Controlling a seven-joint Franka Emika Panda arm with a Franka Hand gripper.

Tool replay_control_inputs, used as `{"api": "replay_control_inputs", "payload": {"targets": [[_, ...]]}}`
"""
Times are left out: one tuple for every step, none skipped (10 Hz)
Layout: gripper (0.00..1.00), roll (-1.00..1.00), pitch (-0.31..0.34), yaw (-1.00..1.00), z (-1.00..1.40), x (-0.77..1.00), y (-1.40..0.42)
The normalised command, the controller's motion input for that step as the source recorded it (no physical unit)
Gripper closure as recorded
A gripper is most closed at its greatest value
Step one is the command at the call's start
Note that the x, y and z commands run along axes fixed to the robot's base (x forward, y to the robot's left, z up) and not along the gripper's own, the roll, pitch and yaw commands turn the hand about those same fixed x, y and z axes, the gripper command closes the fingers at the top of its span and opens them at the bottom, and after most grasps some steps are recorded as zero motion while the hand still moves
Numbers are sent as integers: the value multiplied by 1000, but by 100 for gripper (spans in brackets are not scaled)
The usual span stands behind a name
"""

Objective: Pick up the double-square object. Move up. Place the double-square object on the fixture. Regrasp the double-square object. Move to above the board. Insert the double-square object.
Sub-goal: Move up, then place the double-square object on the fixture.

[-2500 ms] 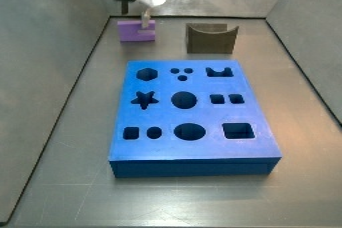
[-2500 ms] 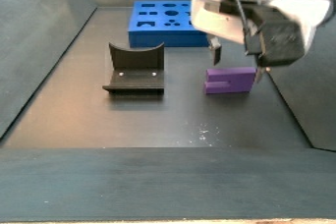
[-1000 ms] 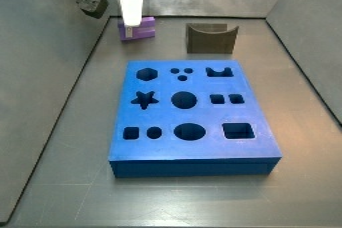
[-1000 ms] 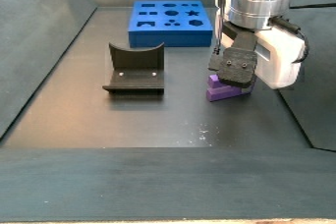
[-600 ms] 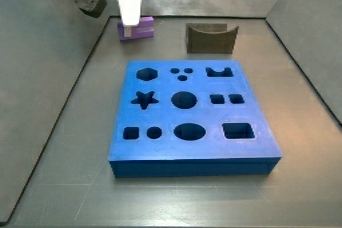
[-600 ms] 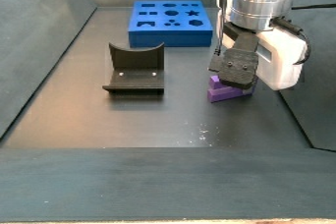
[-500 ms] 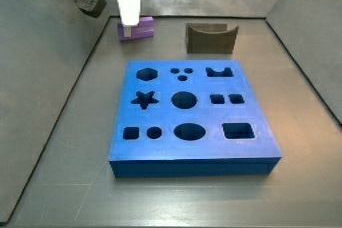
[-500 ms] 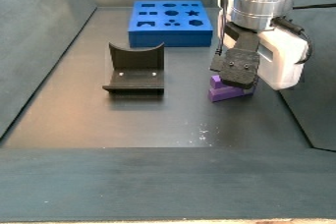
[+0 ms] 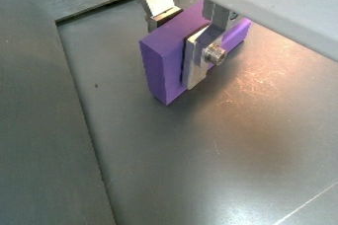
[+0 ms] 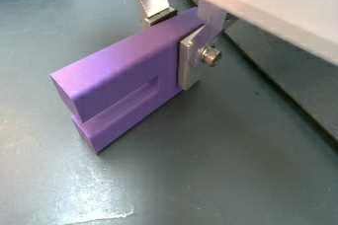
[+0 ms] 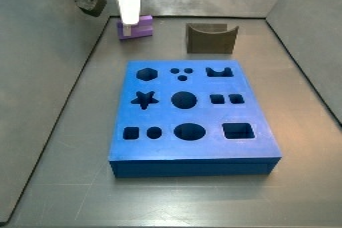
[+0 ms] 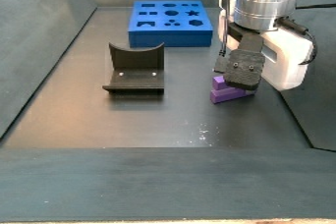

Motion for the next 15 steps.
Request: {"api": "replay_control_inputs", "payload": {"targets": [[100,-2,25,10,885,-33,-3],[100,4,46,6,805,-43,4],[100,12,56,-1,740,-36,9],[100,30,67,-15,595,-28,13],[100,46,64,-23,480,-30,15],[100,66,54,-29,322,-32,14],[100,74,52,-28,242,-34,11],[100,0,0,0,1000,0,0],[100,1,11,7,1000,-1,-1],[100,3,23,7,1000,-9,0],[100,21,34,1,1000,-17,7],[100,29,40,-3,1000,-22,9],[100,50,46,-11,1000,-25,16],[100,63,55,-14,1000,-29,22],[100,74,67,-10,951,-31,25]]}}
